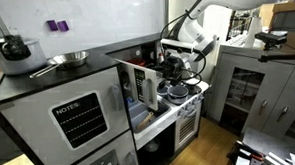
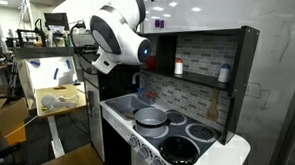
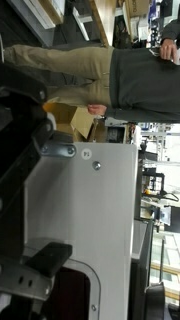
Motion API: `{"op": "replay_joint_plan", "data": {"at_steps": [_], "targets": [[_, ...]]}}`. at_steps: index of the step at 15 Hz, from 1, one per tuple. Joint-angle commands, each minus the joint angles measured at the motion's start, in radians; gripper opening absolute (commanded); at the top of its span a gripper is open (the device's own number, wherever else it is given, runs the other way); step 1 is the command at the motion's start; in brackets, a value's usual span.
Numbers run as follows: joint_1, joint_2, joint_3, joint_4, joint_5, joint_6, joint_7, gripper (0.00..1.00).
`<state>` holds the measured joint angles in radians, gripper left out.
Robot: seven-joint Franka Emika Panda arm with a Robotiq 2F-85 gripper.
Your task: Open the left door of the top cabinet.
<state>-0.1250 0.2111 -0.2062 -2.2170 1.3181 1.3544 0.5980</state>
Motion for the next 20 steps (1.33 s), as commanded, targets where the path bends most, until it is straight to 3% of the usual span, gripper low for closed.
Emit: {"op": "replay_joint_plan", "data": {"at_steps": [1,12,20], "targets": [[-0.009,-0.036,-0.01,-0.026,-0.041,0.054,0.009,1.0],[-0.065,-0.131,-0.081,-0.108,-0.169,0.163,0.004,1.0],[-0.113,-0.237,-0.086,-0.05,-0.501,0.101,-0.047,1.0]]}}
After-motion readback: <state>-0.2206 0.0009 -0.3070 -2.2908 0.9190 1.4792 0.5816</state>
